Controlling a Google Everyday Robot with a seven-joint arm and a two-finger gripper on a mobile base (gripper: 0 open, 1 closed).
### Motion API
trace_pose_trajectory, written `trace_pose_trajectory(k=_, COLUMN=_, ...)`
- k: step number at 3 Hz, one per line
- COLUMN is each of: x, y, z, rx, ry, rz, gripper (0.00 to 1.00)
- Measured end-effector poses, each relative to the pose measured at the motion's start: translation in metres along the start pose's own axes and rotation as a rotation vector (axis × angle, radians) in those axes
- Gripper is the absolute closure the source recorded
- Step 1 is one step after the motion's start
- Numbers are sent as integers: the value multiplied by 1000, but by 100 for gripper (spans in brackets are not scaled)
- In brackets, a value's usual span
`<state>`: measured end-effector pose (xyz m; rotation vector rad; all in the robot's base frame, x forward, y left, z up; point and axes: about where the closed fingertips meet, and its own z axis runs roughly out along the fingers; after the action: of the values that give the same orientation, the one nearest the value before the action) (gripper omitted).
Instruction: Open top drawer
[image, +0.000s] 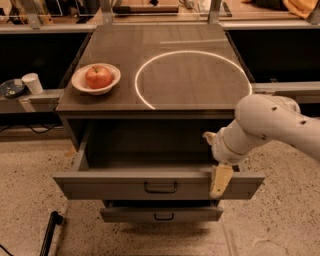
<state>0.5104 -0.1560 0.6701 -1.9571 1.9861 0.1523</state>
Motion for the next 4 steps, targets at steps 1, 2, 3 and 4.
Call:
trace_pose_trajectory(k=1, x=-12, y=34, z=-14, rx=-46, ry=86, rz=-52, gripper=0)
trace_pose_trajectory(k=2, x=-5, y=63, z=-30, rx=-78, ry=109, rz=-35, gripper=0)
trace_pose_trajectory(k=3, x=8, y=82, z=-36, rx=-103, ry=112, rz=4, gripper=0)
trace_pose_trajectory(k=4, x=25, y=94, z=-30, rx=-128, ry=122, rz=35, gripper=26)
